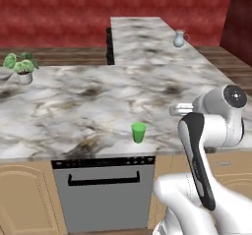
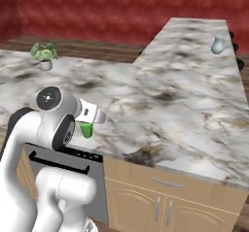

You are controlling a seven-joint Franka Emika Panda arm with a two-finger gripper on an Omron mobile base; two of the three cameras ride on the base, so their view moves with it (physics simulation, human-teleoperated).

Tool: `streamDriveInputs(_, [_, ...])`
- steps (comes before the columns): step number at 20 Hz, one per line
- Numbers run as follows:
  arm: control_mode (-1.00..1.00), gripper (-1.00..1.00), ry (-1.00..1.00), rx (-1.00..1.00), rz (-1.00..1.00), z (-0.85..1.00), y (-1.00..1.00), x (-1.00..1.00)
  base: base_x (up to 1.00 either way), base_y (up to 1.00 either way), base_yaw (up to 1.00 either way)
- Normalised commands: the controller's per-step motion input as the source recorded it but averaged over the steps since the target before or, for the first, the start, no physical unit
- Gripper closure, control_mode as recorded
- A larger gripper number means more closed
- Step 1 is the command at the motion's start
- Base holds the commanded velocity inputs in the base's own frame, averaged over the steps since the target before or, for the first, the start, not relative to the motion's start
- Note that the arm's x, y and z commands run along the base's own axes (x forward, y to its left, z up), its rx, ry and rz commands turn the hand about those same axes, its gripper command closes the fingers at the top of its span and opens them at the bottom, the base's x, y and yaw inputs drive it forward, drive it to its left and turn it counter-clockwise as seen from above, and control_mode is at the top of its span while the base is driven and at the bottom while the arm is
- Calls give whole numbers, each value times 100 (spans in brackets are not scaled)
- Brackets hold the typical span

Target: Place the pitcher and cup on the dining counter for serving.

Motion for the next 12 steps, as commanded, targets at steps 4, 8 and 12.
streamDriveInputs(4, [100, -100, 0, 0, 0, 0, 0, 0, 66, 21, -17])
streamDriveInputs(8, [100, -100, 0, 0, 0, 0, 0, 0, 48, 0, -11])
streamDriveInputs(12, [100, -100, 0, 0, 0, 0, 0, 0, 36, 10, -10])
